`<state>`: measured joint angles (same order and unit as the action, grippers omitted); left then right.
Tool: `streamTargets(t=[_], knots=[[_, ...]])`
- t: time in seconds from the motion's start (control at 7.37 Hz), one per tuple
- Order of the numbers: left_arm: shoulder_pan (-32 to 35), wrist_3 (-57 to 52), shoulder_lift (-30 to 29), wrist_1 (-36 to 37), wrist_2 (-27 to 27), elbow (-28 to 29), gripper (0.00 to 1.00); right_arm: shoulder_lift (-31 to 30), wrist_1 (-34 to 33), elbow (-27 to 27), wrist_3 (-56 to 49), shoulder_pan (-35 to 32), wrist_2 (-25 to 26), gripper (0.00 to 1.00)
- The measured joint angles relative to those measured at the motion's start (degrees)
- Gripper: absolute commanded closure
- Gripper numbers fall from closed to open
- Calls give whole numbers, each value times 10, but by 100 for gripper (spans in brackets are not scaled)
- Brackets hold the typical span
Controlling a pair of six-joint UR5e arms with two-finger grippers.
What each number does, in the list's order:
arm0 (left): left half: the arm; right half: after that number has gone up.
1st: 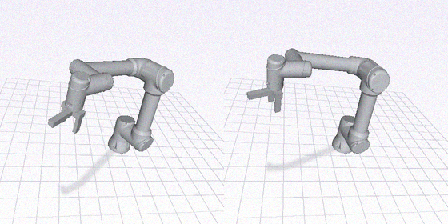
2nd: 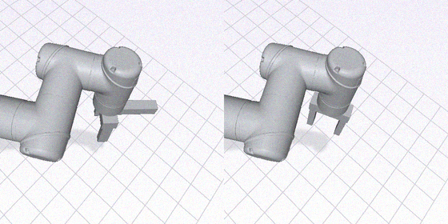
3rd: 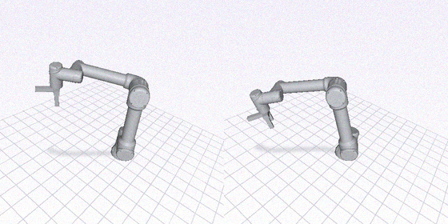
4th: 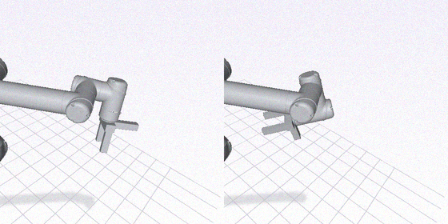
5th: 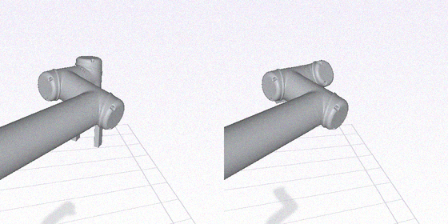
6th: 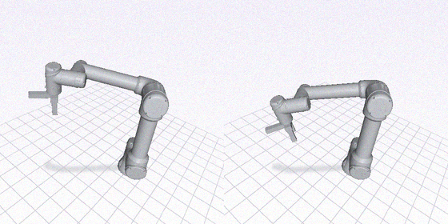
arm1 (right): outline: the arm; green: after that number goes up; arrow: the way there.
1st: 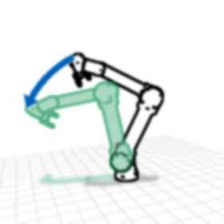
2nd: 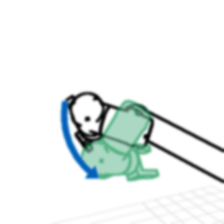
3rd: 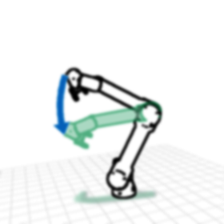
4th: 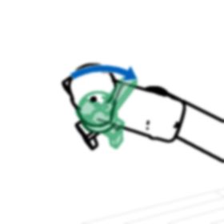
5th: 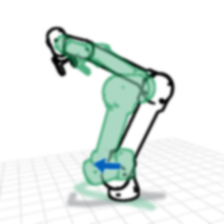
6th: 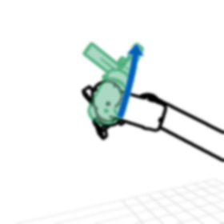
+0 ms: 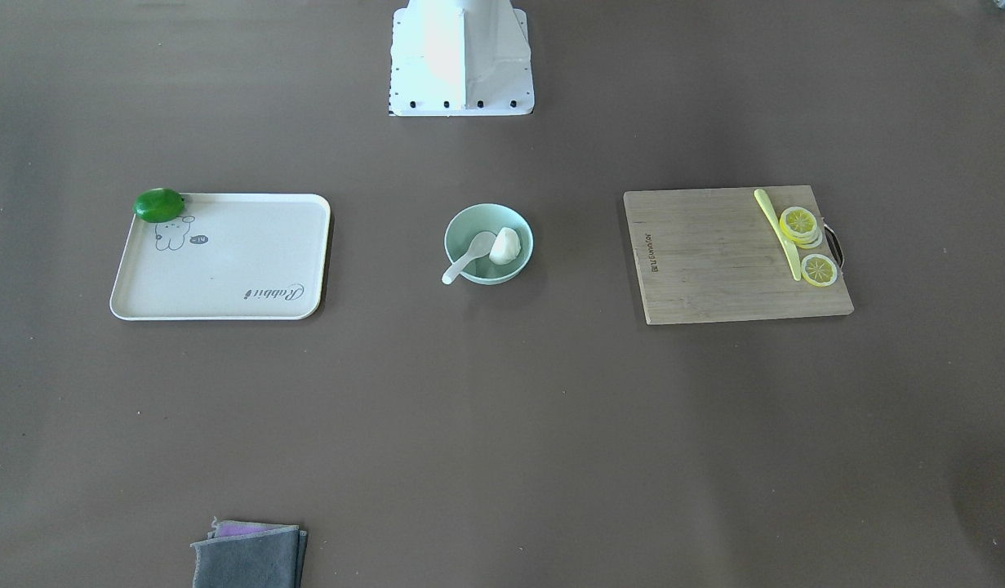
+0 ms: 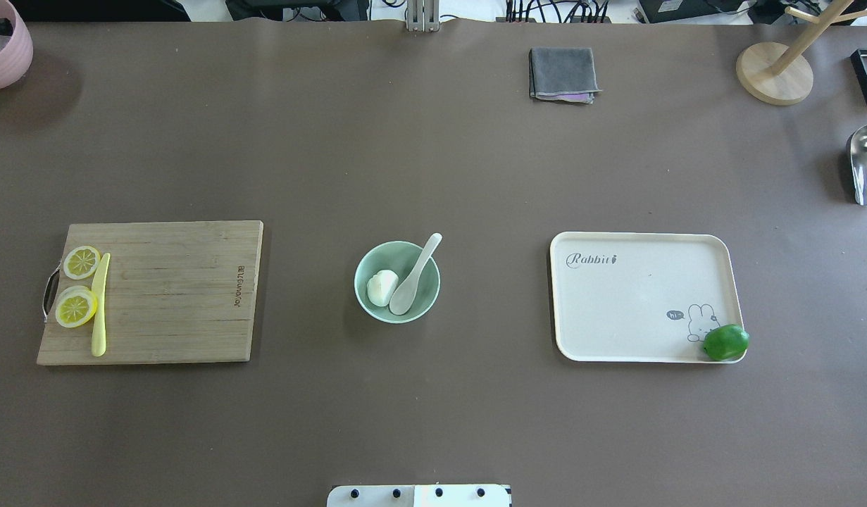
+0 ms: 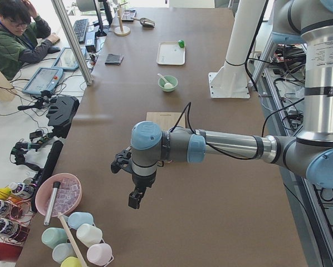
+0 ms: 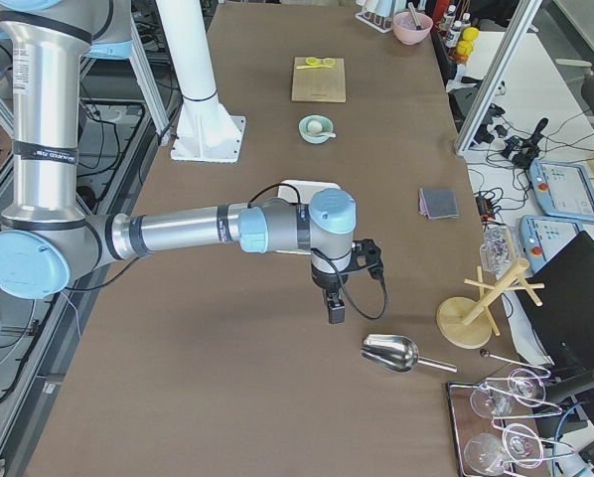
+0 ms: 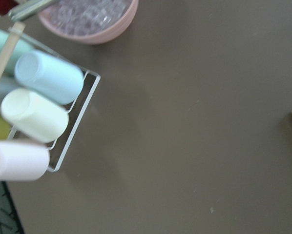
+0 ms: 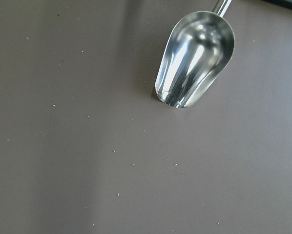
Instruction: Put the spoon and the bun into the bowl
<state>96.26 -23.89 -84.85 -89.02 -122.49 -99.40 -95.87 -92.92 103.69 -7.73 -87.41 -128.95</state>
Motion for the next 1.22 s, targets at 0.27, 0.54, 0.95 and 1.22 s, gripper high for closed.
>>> streamTargets(t=[0.27,0.54,0.95,1.22], knots=[[0,40,16,-9,-15,2,2,-4,0,-15,0,0,-19,0],[-1,101,33,-20,-74,2,2,-8,0,-20,-3,0,-32,0],[-3,116,50,-51,-125,8,2,-12,-1,-24,-6,2,-39,0],[-2,113,51,-55,-152,10,2,-15,-1,-29,-6,3,-39,0]])
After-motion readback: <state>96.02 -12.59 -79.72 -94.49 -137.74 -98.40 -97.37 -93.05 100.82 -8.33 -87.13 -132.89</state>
